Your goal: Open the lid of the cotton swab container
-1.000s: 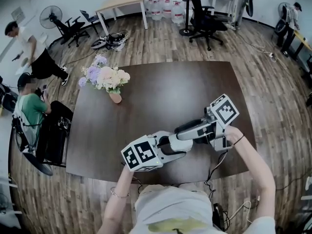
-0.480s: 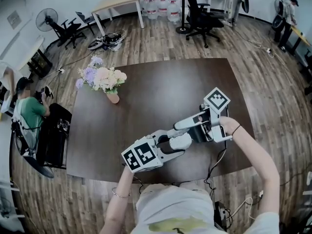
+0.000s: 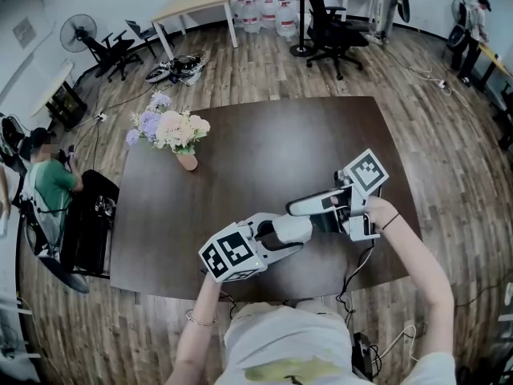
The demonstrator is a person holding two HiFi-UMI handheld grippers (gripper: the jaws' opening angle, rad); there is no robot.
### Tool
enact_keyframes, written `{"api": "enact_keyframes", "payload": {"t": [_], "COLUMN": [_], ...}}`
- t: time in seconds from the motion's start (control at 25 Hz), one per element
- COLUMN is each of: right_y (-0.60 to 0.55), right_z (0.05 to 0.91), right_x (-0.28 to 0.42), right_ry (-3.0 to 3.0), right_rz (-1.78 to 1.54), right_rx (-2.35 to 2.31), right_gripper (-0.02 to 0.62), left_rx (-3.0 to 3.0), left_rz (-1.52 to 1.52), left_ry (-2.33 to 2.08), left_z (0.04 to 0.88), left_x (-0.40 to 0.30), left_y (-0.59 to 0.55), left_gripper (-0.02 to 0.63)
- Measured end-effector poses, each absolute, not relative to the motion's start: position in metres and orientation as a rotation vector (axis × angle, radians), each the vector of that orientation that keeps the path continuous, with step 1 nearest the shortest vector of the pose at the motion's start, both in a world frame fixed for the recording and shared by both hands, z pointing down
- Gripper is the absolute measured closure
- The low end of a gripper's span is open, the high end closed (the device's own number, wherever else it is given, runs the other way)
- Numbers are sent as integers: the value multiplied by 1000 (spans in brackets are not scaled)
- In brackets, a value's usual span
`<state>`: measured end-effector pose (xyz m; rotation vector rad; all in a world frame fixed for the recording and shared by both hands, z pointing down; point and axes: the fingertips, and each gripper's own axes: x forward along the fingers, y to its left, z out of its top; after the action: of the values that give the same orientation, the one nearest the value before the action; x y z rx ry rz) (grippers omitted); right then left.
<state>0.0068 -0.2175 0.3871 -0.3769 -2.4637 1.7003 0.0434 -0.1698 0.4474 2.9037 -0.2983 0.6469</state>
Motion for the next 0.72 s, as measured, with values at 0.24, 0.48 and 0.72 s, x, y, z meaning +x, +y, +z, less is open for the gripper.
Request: {"api": "enact_keyframes", "payload": {"t": [0.24, 0.48, 0.72], "right_y": [-237, -255, -259], "right_z": [378, 378, 376], "right_x": [18, 37, 53], "right_ry": [-2675, -2888, -3012], "right_rz": [1558, 1216, 990], "right_rx": [-131, 199, 515], "right_gripper": [359, 455, 549], "left_rx": [2839, 2755, 2683], "left_rz": [595, 551, 487], "left_ry": [-442, -706, -956], "left_z": [449, 450, 441], "left_x": [30, 10, -9], "left_y": [-179, -203, -220], "left_gripper": [397, 397, 396]}}
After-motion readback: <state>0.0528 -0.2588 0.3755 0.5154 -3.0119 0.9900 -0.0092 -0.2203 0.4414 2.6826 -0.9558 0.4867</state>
